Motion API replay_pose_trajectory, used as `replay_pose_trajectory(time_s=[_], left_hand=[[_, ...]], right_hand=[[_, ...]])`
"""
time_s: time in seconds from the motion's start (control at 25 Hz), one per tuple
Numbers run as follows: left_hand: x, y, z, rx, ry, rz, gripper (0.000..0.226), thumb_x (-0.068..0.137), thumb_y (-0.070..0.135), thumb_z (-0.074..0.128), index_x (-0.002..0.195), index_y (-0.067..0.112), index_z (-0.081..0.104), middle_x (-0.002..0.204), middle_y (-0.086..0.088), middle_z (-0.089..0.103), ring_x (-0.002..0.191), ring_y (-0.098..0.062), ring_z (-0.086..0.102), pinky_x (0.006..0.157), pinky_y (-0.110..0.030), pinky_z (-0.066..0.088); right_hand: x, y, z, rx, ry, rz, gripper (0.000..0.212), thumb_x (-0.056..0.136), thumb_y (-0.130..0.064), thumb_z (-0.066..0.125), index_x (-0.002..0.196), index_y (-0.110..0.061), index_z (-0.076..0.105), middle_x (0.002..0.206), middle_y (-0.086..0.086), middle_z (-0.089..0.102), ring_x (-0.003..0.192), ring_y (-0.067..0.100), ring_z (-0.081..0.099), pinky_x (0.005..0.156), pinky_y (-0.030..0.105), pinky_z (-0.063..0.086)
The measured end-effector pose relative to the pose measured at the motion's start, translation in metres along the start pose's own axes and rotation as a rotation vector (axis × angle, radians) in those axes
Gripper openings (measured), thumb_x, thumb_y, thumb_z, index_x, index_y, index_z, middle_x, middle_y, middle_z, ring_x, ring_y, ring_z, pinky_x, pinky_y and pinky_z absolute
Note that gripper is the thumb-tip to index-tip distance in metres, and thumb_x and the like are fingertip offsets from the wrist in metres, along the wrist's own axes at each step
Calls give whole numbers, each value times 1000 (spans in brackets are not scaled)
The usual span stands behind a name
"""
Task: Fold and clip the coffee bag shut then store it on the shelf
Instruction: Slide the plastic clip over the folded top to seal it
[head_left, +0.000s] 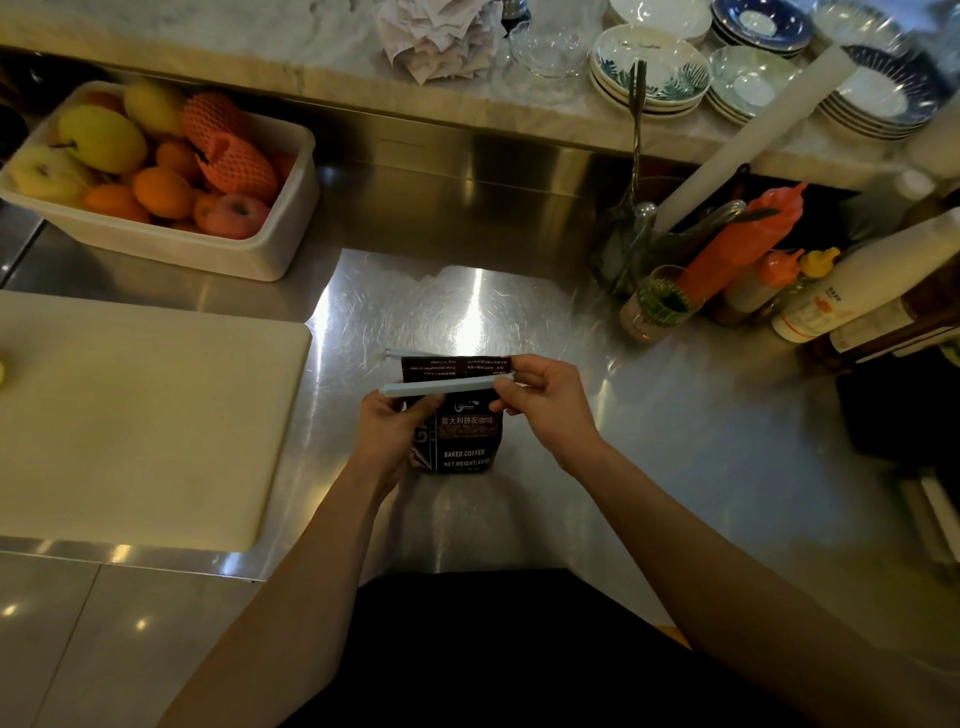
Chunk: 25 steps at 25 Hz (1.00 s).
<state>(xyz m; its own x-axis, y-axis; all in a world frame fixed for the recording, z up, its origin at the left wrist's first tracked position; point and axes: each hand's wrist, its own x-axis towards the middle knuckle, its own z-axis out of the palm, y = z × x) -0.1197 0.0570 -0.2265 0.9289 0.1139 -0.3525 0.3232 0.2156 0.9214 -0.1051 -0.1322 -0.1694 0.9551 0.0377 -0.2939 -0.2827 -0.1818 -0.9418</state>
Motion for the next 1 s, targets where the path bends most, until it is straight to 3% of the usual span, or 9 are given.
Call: replay_pose_trajectory(time_s=[0.2, 0.44, 0.52, 0.64, 0.76, 1.0], left_hand=[[0, 3, 7, -1, -22, 3, 22, 85, -3, 66, 94, 16, 72, 87, 7, 77, 86, -6, 73, 73, -17, 56], [-1, 7, 6, 53, 1, -7, 21, 82, 4, 72, 96, 19, 73, 100, -3, 75, 102, -21, 70, 90, -33, 57], [-2, 13, 0, 80, -17, 31, 34, 78, 3, 76, 109, 17, 70, 107, -6, 73, 106, -20, 69, 93, -35, 55], [0, 30, -15, 142, -85, 71, 58, 74, 1, 79, 126, 19, 60, 110, -2, 70, 102, -11, 70, 84, -24, 57], [3, 45, -25, 206, -103, 104, 42, 72, 2, 80, 111, 12, 70, 99, -4, 73, 92, -13, 72, 79, -21, 56], [7, 52, -33, 417, -103, 146, 25, 71, 11, 83, 92, 22, 76, 87, 5, 77, 82, -9, 73, 75, -16, 54]], right_hand=[[6, 3, -1, -124, 46, -44, 17, 89, -5, 64, 105, -11, 69, 94, 4, 74, 69, 14, 73, 65, 19, 56], [5, 13, 8, -259, 146, -124, 14, 92, -8, 59, 102, -13, 67, 87, 4, 72, 69, 11, 69, 73, 26, 60], [3, 14, 10, -248, 173, -121, 13, 92, -9, 58, 101, -16, 66, 85, 2, 72, 69, 10, 69, 74, 27, 60], [2, 15, 10, -258, 178, -122, 14, 93, -10, 58, 102, -16, 66, 86, 0, 72, 69, 10, 69, 75, 30, 61], [2, 16, 10, -238, 176, -112, 13, 93, -10, 58, 101, -16, 66, 86, 1, 72, 70, 12, 69, 77, 33, 61], [0, 17, 9, -223, 166, -118, 13, 93, -10, 58, 100, -18, 66, 88, 2, 72, 72, 13, 69, 76, 34, 61]])
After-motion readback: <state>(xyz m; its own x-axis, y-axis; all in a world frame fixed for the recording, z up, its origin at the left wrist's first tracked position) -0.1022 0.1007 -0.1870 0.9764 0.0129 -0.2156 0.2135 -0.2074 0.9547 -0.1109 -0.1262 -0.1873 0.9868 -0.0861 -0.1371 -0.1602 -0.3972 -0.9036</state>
